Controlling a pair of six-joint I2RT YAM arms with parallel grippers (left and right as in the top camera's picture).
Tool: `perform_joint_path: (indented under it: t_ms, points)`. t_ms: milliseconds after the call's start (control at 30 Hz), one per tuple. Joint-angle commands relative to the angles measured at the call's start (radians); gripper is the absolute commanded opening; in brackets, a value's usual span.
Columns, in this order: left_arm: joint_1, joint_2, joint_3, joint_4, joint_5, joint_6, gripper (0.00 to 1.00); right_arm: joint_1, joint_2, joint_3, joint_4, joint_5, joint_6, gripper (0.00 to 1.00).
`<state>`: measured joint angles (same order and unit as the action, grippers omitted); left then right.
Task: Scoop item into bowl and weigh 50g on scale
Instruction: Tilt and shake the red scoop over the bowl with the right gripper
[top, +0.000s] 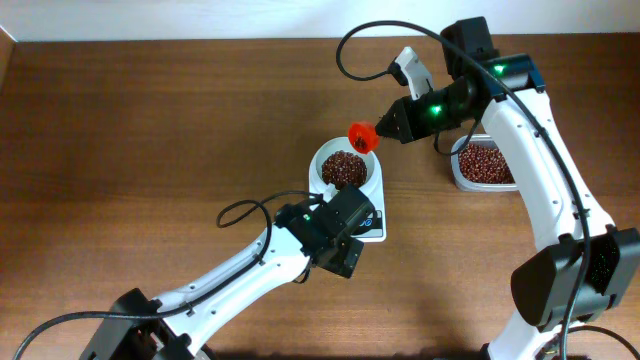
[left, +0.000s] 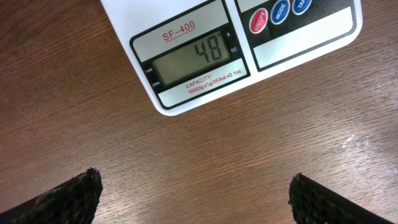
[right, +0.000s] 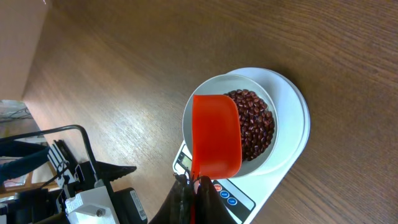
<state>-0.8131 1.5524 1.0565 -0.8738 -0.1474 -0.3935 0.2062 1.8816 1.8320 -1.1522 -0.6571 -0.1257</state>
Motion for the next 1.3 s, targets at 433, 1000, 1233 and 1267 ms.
perform_joint_path:
  t_ms: [433, 1000, 1233, 1267]
  points:
    - [0.000, 0.006, -0.008, 0.001, -0.011, -0.006, 0.99, 0.002, -0.030, 0.024, -0.002, -0.020, 0.008, 0.04]
    - [0.000, 0.006, -0.008, 0.001, -0.010, -0.006, 0.99, 0.090, -0.029, 0.034, 0.018, 0.183, 0.044, 0.04]
    - [0.000, 0.006, -0.008, 0.001, -0.010, -0.006, 0.99, 0.124, -0.026, 0.034, -0.008, 0.174, -0.130, 0.04]
    - [0.000, 0.006, -0.008, 0.001, -0.011, -0.006, 0.99, 0.133, -0.026, 0.034, -0.010, 0.169, -0.167, 0.04]
